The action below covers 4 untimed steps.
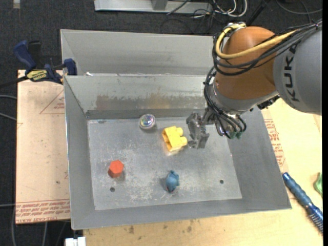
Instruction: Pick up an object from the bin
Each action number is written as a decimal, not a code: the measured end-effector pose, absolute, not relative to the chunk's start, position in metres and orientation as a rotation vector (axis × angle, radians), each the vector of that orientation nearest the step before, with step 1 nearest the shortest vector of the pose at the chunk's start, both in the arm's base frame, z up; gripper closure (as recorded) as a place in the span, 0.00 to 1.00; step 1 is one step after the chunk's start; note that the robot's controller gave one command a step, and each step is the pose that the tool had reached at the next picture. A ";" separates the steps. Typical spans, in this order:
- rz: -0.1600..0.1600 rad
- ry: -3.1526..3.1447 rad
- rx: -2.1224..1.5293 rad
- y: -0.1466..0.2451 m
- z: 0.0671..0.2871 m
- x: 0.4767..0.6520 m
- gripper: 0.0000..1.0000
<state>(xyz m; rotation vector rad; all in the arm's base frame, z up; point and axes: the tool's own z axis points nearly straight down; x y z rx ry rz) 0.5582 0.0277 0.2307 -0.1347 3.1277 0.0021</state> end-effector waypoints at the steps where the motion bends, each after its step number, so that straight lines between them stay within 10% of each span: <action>1: 0.002 3.149 -0.016 0.033 0.129 0.553 1.00; 2: 0.002 3.140 -0.017 0.033 0.133 0.555 0.00; 3: 0.001 3.129 0.333 0.020 0.069 0.655 0.00; 4: 0.002 3.122 0.332 0.021 0.071 0.656 1.00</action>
Offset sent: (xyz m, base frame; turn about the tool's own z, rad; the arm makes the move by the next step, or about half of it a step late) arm -0.0034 0.0046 -0.0970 0.0772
